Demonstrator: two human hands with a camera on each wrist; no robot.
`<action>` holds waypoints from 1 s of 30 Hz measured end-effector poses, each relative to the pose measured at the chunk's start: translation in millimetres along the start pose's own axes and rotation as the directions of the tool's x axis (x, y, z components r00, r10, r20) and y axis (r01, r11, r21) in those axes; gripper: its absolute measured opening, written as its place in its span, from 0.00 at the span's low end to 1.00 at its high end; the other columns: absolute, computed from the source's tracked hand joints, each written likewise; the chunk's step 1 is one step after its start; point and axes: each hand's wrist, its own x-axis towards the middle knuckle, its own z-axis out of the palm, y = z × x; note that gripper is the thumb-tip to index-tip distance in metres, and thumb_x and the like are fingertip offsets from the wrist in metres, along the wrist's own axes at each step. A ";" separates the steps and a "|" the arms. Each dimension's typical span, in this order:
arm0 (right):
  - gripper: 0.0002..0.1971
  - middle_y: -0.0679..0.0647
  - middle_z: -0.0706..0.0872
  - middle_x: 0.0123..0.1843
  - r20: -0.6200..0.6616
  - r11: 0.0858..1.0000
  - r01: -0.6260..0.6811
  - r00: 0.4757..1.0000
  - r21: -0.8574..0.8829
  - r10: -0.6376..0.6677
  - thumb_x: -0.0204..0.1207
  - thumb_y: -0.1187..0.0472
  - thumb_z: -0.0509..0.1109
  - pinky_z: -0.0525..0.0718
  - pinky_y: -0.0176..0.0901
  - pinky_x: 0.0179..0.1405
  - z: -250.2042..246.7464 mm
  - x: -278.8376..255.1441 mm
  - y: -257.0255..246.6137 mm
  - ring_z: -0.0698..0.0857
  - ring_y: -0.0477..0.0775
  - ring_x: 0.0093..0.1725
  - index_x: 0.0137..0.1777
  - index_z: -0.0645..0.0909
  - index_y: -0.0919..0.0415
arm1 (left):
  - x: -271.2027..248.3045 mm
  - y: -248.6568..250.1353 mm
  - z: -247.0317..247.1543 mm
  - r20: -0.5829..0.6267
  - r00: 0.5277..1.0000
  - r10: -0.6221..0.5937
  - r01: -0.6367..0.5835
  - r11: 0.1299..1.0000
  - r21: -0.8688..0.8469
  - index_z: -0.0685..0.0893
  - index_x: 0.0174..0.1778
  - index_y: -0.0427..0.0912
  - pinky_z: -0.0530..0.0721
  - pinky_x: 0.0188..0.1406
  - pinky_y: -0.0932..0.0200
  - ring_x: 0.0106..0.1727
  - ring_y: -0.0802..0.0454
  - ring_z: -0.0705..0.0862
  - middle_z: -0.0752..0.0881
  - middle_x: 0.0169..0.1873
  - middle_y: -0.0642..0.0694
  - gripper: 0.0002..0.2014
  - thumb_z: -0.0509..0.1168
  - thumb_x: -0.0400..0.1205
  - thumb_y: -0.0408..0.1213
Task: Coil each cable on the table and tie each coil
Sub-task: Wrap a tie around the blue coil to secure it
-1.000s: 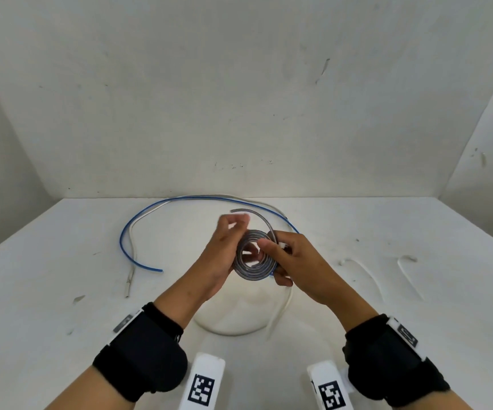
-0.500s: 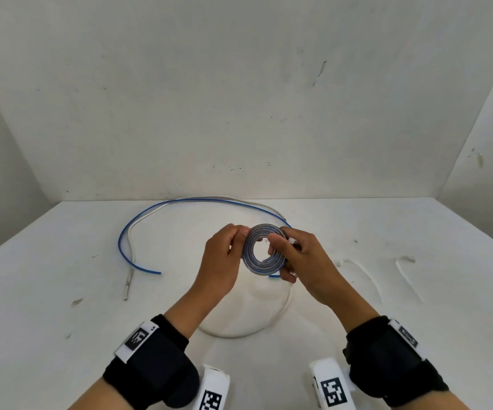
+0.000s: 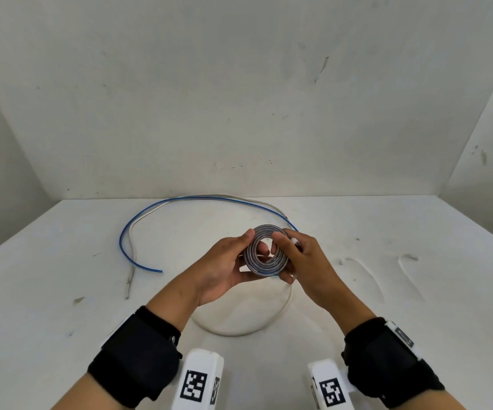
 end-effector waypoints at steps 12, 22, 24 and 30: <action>0.16 0.54 0.75 0.26 -0.049 0.998 -0.018 0.999 -0.064 0.015 0.83 0.54 0.63 0.77 0.43 0.23 2.5 5.7 0.5 0.76 0.53 0.24 0.37 0.77 0.64 | -2.9 -0.3 1.2 0.037 0.998 -0.053 0.061 0.958 -0.280 0.76 0.37 0.42 0.76 0.66 0.46 0.37 0.52 0.79 0.75 0.28 0.49 0.17 0.50 0.88 0.45; 0.20 0.42 0.60 0.23 -0.556 0.935 0.352 0.770 -0.040 -0.313 0.89 0.57 0.52 0.74 0.44 0.24 -3.2 8.8 -46.9 0.61 0.45 0.23 0.32 0.62 0.57 | 5.1 -5.2 3.0 -0.246 0.967 0.071 -0.127 0.967 -0.219 0.75 0.36 0.43 0.76 0.61 0.48 0.38 0.51 0.77 0.78 0.24 0.51 0.19 0.49 0.89 0.44; 0.19 0.42 0.61 0.22 -0.553 0.918 0.380 0.744 -0.113 -0.376 0.89 0.57 0.51 0.71 0.46 0.24 2.1 5.3 -54.6 0.63 0.43 0.21 0.33 0.62 0.57 | 6.7 -6.4 5.4 -0.280 0.955 0.095 -0.148 0.973 -0.175 0.76 0.36 0.43 0.78 0.59 0.49 0.38 0.51 0.78 0.79 0.24 0.52 0.19 0.49 0.89 0.44; 0.17 0.47 0.63 0.25 -0.473 0.863 0.317 0.735 -0.393 -0.485 0.84 0.53 0.61 0.66 0.40 0.26 6.1 -0.8 -56.9 0.63 0.48 0.25 0.36 0.65 0.59 | 7.2 -5.4 8.7 -0.325 0.935 0.144 -0.196 0.972 -0.133 0.76 0.36 0.43 0.80 0.49 0.56 0.37 0.53 0.78 0.79 0.22 0.55 0.19 0.48 0.89 0.43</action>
